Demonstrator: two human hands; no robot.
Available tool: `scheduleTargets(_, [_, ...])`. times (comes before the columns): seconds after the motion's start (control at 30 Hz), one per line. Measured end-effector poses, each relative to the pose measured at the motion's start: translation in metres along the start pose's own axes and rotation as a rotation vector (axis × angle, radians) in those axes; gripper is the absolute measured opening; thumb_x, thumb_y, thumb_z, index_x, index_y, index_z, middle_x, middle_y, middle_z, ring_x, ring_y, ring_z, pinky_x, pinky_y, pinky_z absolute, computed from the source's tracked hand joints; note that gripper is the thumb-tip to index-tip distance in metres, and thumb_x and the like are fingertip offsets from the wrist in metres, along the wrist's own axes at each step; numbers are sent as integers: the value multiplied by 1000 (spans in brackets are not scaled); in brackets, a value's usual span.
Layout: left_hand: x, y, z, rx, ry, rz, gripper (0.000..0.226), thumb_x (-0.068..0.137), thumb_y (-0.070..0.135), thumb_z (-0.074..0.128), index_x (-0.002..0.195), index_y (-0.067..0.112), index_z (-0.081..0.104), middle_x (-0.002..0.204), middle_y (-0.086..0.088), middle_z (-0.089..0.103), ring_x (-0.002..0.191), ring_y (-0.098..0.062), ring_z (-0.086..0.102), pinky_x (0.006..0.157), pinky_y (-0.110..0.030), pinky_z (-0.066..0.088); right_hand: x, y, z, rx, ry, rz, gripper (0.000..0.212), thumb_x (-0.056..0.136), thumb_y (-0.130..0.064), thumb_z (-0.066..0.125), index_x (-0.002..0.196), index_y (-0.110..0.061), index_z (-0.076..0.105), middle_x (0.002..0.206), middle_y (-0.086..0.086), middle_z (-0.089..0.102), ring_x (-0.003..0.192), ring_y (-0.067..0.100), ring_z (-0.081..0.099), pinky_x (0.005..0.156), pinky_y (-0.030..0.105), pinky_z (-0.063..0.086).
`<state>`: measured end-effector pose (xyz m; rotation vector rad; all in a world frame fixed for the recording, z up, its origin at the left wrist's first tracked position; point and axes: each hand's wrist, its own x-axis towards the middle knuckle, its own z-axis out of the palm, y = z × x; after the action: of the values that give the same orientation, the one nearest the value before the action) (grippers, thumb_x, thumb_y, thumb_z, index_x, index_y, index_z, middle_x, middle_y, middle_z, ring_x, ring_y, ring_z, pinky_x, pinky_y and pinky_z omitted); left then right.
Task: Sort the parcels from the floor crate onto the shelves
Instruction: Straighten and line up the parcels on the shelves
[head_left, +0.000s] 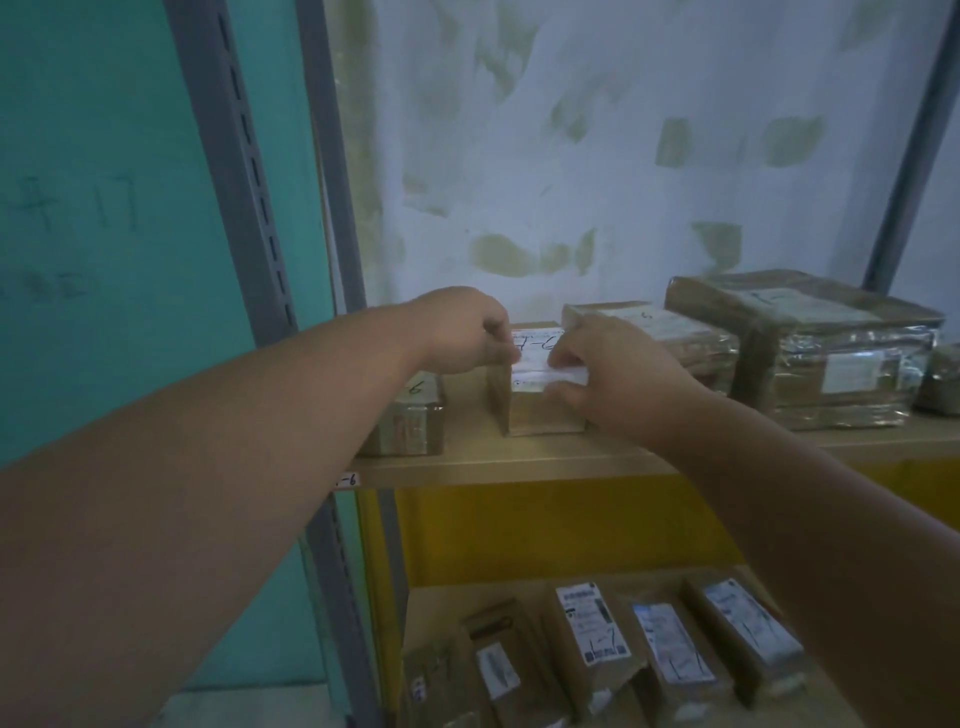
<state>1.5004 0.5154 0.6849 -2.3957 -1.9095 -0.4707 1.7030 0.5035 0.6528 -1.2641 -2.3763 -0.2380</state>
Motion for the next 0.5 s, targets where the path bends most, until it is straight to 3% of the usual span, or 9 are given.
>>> scheduleTargets(0.1, [-9,-5,-4,-18,1,-20,26,89,49,68,104,29,71,87,23,53,92,-7,53,64,-17,34,-2,3,2,57,35,-4,39,89,-37,68,125,-21,65,124,1,56,118,19,48,92,26,31])
scheduleTargets(0.27, [-24,-9,-13,-21,2,-26,24,87,46,71,99,25,71,94,18,63,93,-8,61,71,-24,46,-7,-3,6,139,33,-5,33,89,-33,70,122,-27,66,123,-3,56,95,9,48,77,23,33])
scheduleTargets(0.4, [-35,-10,-17,-5,-19,-29,28,89,44,70,109,25,71,102,14,65,98,-9,62,82,-28,50,-10,-16,9,195,75,-11,26,92,-25,68,117,-24,69,115,-3,60,91,12,55,74,24,39])
scheduleTargets(0.5, [-35,-12,-18,7,-30,-19,30,89,44,70,112,24,70,106,12,67,98,-10,62,84,-29,51,-10,-20,11,199,87,19,24,93,-23,67,116,-23,71,105,-5,56,86,9,52,63,14,34])
